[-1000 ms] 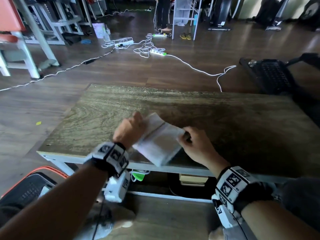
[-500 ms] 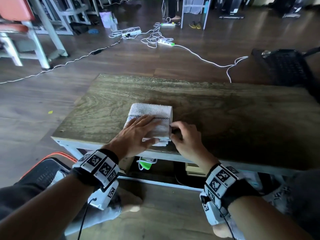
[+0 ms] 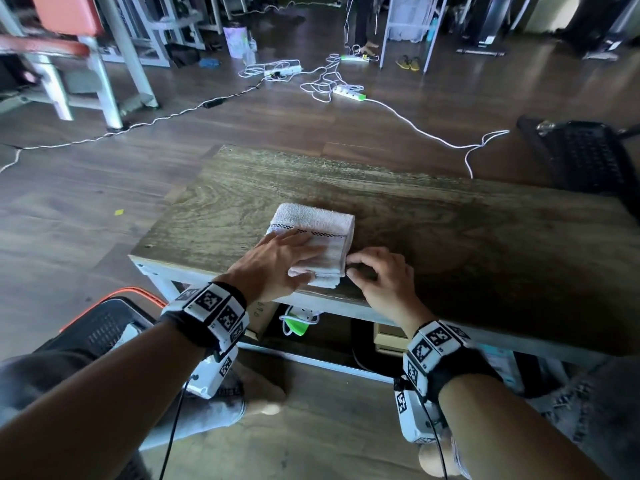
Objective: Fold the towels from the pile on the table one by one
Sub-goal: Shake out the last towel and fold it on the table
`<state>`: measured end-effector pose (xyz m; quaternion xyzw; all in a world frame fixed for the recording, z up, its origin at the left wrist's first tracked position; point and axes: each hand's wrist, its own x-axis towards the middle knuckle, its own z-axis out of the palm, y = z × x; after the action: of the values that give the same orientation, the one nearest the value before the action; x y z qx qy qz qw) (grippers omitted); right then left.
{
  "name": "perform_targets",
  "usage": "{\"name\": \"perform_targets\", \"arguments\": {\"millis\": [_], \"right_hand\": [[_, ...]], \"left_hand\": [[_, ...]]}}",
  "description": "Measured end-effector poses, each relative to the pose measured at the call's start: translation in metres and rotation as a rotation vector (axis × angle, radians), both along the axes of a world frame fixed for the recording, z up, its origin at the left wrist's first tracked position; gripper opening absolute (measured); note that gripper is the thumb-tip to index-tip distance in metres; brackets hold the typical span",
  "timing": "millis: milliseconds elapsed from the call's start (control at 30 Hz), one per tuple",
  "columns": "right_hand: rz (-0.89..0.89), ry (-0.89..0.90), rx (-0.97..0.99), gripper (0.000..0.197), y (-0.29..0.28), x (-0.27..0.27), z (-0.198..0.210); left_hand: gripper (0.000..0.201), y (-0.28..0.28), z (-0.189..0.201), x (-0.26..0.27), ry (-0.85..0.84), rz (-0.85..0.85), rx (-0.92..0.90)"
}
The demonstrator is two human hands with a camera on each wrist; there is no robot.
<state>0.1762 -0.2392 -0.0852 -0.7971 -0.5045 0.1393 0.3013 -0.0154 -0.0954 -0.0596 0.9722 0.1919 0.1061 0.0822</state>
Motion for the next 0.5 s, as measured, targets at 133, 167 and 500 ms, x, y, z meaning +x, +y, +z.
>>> {"name": "perform_targets", "arguments": {"millis": [133, 167, 500], "right_hand": [[0.049, 0.013, 0.009, 0.034, -0.004, 0.002, 0.003], [0.065, -0.005, 0.007, 0.038, -0.005, 0.003, 0.003], [0.097, -0.273, 0.001, 0.042, -0.01, -0.002, -0.01]], "left_hand": [[0.066, -0.007, -0.002, 0.004, 0.008, 0.039, 0.021], [0.064, -0.007, -0.004, 0.006, 0.003, 0.046, 0.035], [0.041, 0.002, 0.0, 0.008, -0.28, -0.007, -0.211]]}}
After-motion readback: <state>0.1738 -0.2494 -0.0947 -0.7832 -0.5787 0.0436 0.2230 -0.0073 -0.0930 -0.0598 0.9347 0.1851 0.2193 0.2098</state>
